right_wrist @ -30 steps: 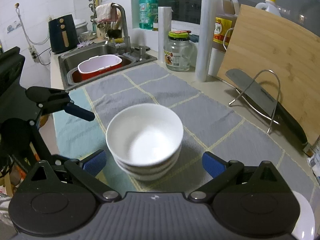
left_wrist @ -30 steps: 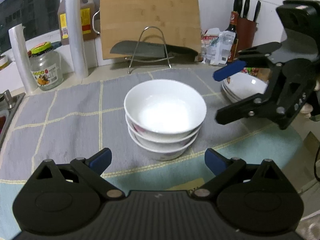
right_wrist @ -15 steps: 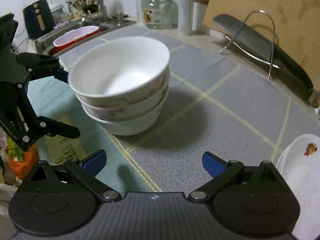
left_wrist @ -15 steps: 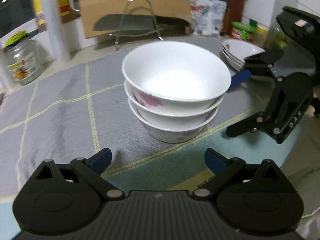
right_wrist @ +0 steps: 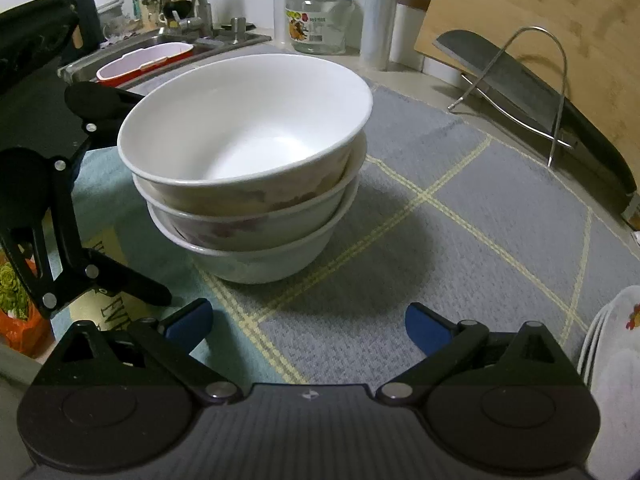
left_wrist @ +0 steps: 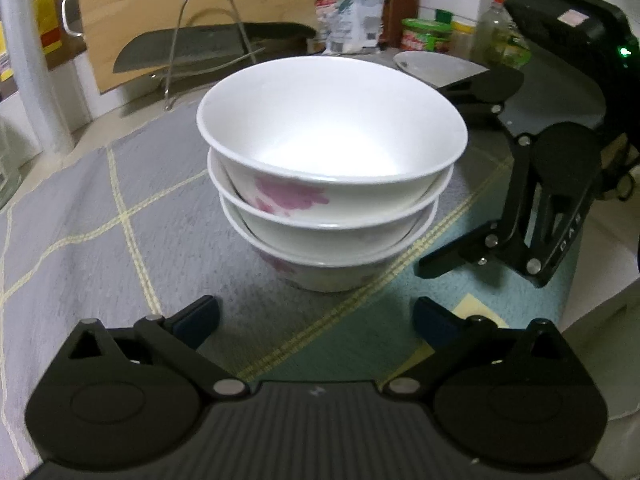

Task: Organize plates and bowls
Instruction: 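Grip the stack of three bowls with both grippers on opposite rims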

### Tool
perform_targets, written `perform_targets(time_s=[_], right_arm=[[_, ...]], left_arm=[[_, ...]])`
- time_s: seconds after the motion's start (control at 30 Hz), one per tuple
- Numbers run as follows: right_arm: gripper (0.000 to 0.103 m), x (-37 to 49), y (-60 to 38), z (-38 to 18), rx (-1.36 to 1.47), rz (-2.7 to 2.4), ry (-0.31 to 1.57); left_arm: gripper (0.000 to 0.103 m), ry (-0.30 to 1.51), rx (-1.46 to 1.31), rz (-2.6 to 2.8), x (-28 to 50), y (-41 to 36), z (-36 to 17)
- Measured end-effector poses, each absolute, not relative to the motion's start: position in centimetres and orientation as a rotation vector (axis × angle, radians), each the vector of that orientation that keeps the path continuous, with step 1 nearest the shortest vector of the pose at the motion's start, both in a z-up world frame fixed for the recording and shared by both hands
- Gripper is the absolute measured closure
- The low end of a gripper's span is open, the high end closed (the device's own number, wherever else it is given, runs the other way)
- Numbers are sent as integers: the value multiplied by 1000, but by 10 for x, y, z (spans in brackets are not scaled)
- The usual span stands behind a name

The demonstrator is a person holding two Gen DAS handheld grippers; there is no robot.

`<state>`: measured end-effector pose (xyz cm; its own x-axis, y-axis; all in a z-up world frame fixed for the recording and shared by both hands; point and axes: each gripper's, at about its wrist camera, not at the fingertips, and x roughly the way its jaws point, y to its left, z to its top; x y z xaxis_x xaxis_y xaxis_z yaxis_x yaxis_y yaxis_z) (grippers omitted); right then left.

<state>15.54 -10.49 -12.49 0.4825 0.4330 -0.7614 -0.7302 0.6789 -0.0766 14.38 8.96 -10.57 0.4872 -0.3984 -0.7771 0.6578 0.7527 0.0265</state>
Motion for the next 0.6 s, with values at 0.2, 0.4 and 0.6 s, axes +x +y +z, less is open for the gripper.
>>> perform_targets(time_s=[0.2,0.4,0.6], right_arm=[[0,156,-108,-126,-435,792,748],[0,165,-101,-124,-461,816,768],[0,164,-96,-120,-523,839,756]], left_arm=[[1,783,339,-708,149,97,-109],[1,777,367,-768,156,97,-109],[1,797,377,-827,166,101,-104]])
